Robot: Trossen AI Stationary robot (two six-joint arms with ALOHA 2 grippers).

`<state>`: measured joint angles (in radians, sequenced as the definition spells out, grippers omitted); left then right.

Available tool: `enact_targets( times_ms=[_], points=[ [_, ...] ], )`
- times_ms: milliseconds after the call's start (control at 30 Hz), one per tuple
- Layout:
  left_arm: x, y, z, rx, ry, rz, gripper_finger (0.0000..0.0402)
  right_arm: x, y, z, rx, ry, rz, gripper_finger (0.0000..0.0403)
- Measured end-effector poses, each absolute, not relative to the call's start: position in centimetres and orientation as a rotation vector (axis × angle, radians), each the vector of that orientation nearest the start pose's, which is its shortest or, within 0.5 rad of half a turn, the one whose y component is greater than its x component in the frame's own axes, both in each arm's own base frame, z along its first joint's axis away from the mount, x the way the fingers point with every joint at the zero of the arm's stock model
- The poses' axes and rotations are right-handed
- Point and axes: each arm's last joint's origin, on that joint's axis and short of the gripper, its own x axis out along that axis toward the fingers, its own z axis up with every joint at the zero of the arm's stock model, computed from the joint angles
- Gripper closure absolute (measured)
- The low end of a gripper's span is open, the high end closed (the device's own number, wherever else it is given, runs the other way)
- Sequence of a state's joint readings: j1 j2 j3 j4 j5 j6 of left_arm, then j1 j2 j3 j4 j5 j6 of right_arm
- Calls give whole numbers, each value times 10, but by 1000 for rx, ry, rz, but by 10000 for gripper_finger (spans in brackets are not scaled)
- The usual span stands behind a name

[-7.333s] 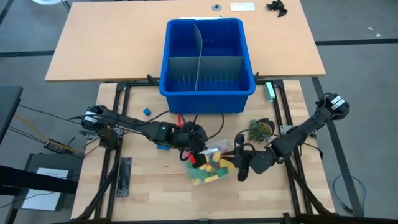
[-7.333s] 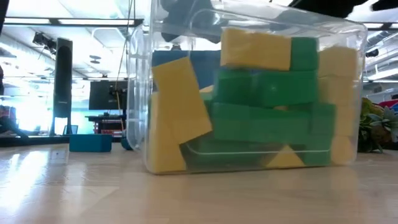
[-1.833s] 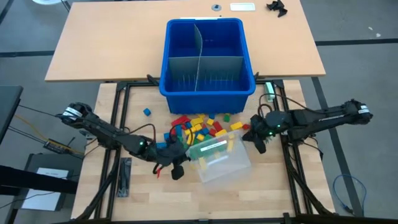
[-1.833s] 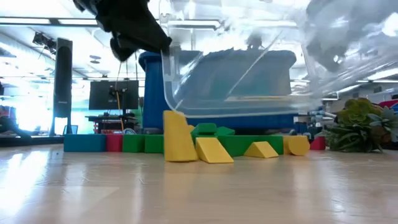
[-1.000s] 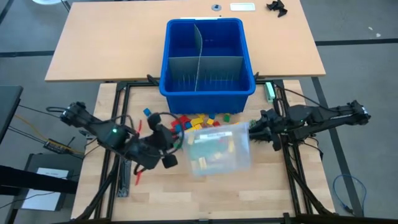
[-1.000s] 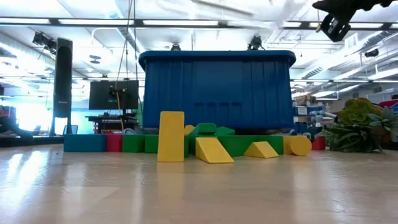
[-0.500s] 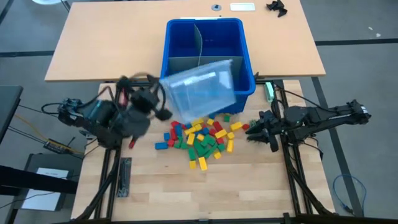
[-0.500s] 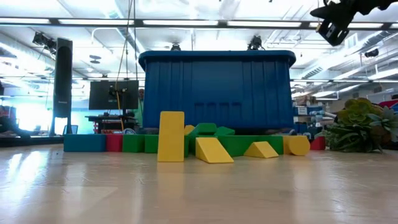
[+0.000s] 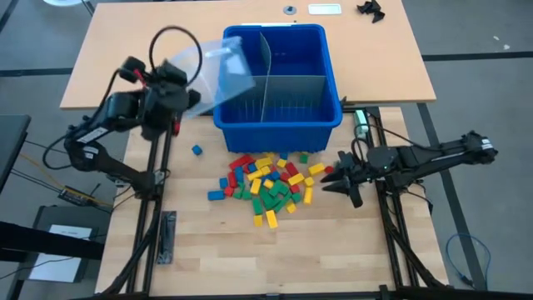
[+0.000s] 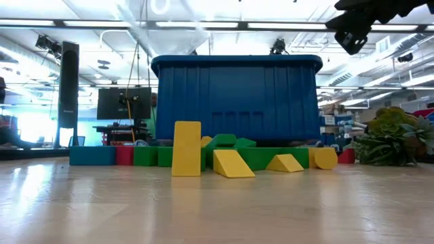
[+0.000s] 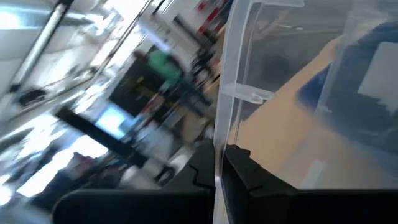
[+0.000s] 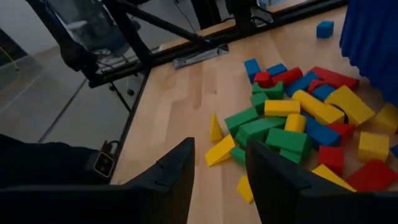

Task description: Sort Items/Unsort Items

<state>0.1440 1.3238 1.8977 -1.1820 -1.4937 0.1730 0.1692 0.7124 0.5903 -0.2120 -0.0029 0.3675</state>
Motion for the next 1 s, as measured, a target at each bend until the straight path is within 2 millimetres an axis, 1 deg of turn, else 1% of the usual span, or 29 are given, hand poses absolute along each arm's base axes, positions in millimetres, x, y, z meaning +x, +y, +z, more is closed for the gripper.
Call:
enact_targets(
  times_ms=[167,267,333,467,567,633,700,833,1000],
  points=[
    [165,85,502,562,811,1685,386,170,29,271,287,360,115,259],
    [159,106,495,553,902,1766,387,176,30,267,244,367,99,259],
    [154,121,488,522,964,1789,387,181,29,265,218,374,70,259],
    [144,154,466,418,1063,1768,387,190,29,258,206,392,12,259],
    [138,183,452,338,1080,1679,387,198,30,252,185,411,5,259],
    [135,198,443,333,1101,1678,387,203,31,247,156,429,-10,259],
    [137,212,435,347,1134,1691,387,209,31,242,137,441,-42,259],
    [137,234,415,367,1252,1649,386,219,30,230,96,481,-88,259],
    [139,254,394,421,1397,1635,385,232,29,215,78,527,-103,259]
  ],
)
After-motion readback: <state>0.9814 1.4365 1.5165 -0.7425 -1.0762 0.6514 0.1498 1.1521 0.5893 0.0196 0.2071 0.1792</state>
